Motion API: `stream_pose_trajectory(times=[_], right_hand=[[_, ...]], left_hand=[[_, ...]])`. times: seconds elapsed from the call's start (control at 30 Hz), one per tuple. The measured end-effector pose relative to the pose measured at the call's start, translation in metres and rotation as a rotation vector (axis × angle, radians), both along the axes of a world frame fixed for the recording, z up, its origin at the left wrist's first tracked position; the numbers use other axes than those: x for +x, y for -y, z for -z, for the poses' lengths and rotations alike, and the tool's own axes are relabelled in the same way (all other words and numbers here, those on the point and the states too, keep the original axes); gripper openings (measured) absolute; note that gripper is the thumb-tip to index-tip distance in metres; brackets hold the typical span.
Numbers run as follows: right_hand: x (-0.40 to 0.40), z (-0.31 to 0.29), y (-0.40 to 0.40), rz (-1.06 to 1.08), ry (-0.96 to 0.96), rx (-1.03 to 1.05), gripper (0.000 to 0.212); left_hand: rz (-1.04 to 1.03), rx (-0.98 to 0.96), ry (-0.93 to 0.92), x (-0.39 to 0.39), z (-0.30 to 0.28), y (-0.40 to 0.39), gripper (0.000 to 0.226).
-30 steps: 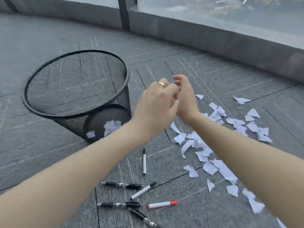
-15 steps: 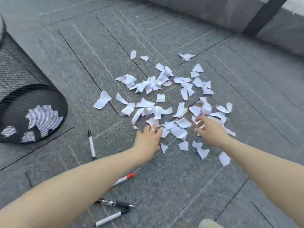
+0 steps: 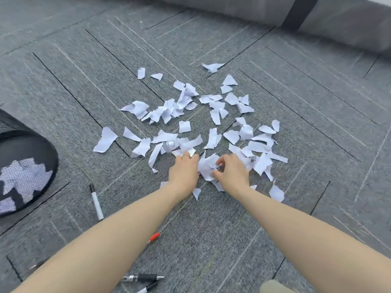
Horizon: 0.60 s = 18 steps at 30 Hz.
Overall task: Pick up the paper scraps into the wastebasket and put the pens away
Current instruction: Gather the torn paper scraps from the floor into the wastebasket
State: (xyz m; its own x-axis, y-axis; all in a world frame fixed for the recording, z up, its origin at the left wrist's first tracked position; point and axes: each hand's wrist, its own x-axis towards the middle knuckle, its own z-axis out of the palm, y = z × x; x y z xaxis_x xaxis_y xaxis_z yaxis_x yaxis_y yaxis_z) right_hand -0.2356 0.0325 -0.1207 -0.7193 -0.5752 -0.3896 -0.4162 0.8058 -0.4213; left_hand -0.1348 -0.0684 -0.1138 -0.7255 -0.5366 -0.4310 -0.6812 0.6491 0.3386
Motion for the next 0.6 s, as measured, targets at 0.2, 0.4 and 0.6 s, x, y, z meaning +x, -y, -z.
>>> stream_pose_trajectory(times=[0.2,0.4,0.6], right_hand=[[-0.006,0.003,-0.001,-0.103,-0.001,-0.047,0.074],[-0.030,0.001,0.009,-0.104,0.107,-0.059,0.040],[-0.032,-0.009,0.021,-0.227,0.022,0.096,0.017]], left_hand=[[-0.147,0.127,-0.049,-0.002,0.005,0.000,0.013],[-0.267,0.196,-0.141,0.006,-0.002,-0.014,0.032],[-0.454,0.138,-0.044,-0.019,0.003,-0.009,0.017]])
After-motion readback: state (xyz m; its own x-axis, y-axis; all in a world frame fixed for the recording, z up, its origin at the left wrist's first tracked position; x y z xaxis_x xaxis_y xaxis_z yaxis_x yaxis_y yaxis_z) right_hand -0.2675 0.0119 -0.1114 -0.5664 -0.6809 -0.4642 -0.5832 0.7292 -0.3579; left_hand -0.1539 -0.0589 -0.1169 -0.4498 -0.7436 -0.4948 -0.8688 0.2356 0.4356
